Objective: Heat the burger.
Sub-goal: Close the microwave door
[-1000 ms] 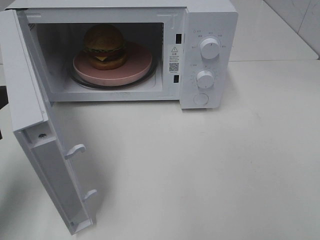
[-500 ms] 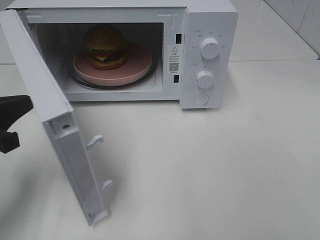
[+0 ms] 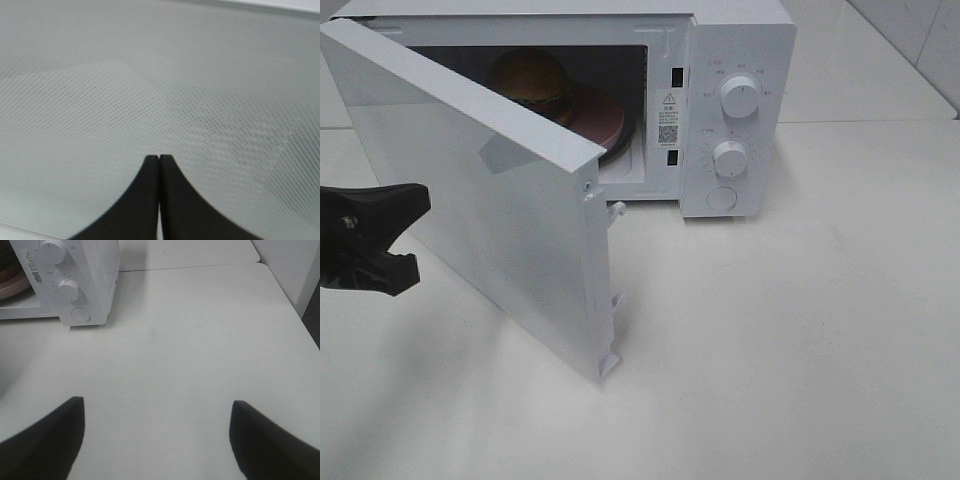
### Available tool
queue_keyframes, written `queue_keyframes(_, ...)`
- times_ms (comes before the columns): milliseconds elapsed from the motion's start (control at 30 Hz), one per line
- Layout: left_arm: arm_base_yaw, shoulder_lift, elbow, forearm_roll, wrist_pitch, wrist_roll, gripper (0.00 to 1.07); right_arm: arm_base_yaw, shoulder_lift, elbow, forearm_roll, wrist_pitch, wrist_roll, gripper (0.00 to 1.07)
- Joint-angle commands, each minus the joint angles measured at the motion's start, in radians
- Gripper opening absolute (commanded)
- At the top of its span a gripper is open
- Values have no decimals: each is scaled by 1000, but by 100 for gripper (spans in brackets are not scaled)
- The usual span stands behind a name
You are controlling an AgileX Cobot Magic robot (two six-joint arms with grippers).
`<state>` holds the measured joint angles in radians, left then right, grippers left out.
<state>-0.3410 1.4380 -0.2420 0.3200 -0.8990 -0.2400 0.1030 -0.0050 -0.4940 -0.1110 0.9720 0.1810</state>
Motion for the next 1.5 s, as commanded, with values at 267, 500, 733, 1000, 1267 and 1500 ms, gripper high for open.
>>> queue_keyframes(267,-152,119,-121,-181,-6,62,0,-7,-26,2,-4,-7,-4,76)
queue_keyframes(500,-249,218,-228,-276,-5,96,0,-7,-26,2,-4,-7,-4,76)
queue_keyframes(733,-279,285,-329,-310,-5,102,0,-7,-26,2,-4,-7,-4,76)
queue_keyframes(1000,-279,317,-433,-339,55,106,0,-7,-26,2,-4,-7,-4,76)
queue_keyframes(1267,-279,378,-527,-339,76,106,0,-7,-26,2,-4,-7,-4,76)
queue_keyframes(1500,-279,420,-589,-359,77,106,0,-7,-26,2,-4,-7,-4,76)
